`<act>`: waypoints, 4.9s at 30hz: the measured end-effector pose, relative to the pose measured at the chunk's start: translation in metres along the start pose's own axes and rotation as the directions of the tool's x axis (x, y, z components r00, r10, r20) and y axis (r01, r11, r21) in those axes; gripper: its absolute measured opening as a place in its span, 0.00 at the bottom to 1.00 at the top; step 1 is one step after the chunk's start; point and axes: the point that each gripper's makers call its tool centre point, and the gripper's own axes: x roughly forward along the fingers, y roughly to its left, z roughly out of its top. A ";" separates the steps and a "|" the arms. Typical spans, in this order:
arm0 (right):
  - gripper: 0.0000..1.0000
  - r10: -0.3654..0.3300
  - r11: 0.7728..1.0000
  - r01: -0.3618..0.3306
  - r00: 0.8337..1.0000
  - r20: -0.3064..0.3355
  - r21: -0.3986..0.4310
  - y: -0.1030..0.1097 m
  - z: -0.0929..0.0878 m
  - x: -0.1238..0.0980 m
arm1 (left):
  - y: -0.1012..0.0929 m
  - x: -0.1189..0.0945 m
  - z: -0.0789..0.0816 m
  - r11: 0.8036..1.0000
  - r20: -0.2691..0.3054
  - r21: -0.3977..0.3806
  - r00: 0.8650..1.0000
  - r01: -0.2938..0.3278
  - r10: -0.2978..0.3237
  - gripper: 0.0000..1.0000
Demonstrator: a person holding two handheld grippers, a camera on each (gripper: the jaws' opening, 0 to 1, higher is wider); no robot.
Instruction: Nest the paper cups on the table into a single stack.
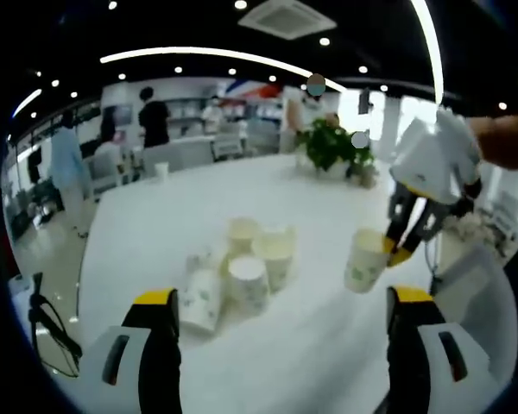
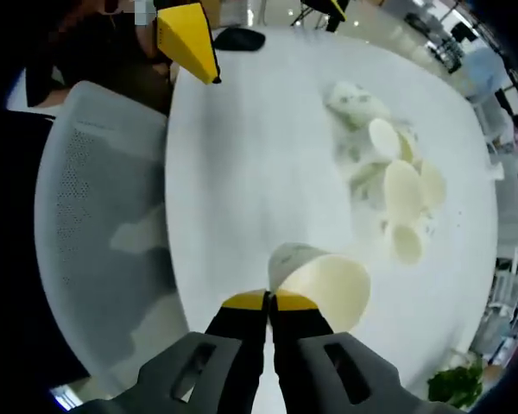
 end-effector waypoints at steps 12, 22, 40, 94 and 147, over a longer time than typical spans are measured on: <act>0.00 0.000 1.000 0.000 1.000 -0.003 -0.001 0.004 0.001 0.019 | 0.004 0.006 -0.014 1.000 -0.023 0.010 1.000 0.000 0.001 0.98; 0.00 -0.003 1.000 0.003 1.000 -0.017 -0.025 0.011 -0.002 0.033 | 0.005 0.006 -0.025 1.000 -0.020 0.007 1.000 -0.004 0.004 0.98; 0.00 -0.011 0.999 0.010 1.000 -0.003 -0.043 0.013 0.003 0.047 | 0.006 0.003 -0.037 1.000 -0.038 0.009 0.999 -0.007 0.008 0.98; 0.82 -0.359 0.899 0.078 0.696 0.622 0.432 -0.063 -0.054 -0.066 | 0.007 0.008 -0.020 1.000 -0.006 0.023 1.000 -0.007 0.007 0.98; 1.00 -0.593 0.771 -0.008 0.359 0.721 0.637 -0.078 -0.130 -0.065 | -0.029 0.017 -0.022 1.000 0.050 -0.013 0.998 -0.027 0.028 0.98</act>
